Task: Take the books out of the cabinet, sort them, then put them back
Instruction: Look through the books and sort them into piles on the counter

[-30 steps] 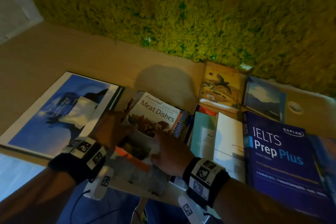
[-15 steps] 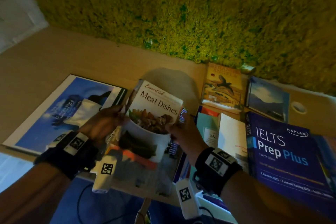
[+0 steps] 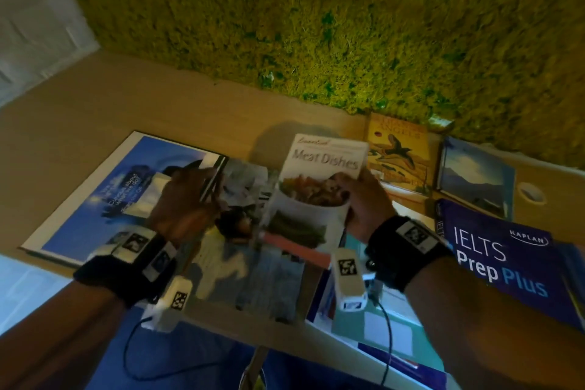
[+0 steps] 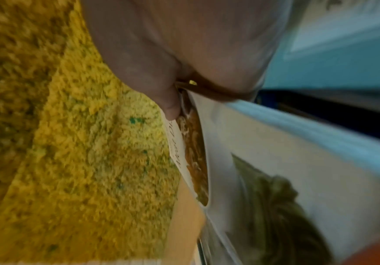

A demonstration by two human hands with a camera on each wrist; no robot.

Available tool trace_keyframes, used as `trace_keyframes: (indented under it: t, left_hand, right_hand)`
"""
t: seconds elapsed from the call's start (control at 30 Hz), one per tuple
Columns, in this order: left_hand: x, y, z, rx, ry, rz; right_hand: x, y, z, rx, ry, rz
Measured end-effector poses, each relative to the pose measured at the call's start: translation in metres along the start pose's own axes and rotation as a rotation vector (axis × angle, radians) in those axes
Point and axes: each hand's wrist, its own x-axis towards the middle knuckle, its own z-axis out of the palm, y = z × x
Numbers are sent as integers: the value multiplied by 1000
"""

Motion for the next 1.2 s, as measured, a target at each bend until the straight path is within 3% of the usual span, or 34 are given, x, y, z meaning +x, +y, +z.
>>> trace_keyframes:
  t: [0.03, 0.07, 0.13, 0.17, 0.23, 0.27, 0.37, 0.7, 0.83, 0.93, 1.0, 1.07, 1.13, 1.2]
  left_hand:
    - [-5, -6, 9, 260, 39, 101]
    - [-11, -15, 17, 450, -38, 179]
    - [-31, -33, 43, 852, -372, 232]
    - [-43, -40, 59, 1063, -443, 288]
    - [-61, -51, 78, 1259, -491, 417]
    - [-70, -47, 87, 1296, -450, 479]
    - [-69, -51, 92, 1354, -448, 451]
    - [-88, -51, 101, 1322, -406, 432]
    - [-93, -40, 102, 1319, -414, 536]
    - [-92, -46, 97, 1282, -335, 578]
    - [-91, -65, 87, 1101, -302, 477]
    - [-87, -75, 84, 931, -279, 517]
    - [-88, -64, 85, 775, -325, 446]
    - [-86, -52, 85, 470, -233, 337]
  right_hand:
    - [5, -9, -8, 10, 25, -28]
    - [8, -17, -14, 20, 45, -52]
    - [14, -29, -25, 25, 88, -94]
    - [16, -31, -29, 23, 113, -108]
    - [19, -29, -35, 18, 143, -116]
    - [19, -25, -37, 13, 149, -114]
    - [17, -13, -44, -6, 153, -82]
    - [22, -7, -48, -44, 209, -40]
    - [19, -17, -44, -10, 183, -36]
    - [13, -20, -39, -15, 135, -28]
    - [10, -20, -39, -6, 129, -1]
    - [6, -19, -39, 9, 112, 24]
    - [1, -20, -40, 30, 108, 44]
    - [-3, -24, -43, 60, 109, 51]
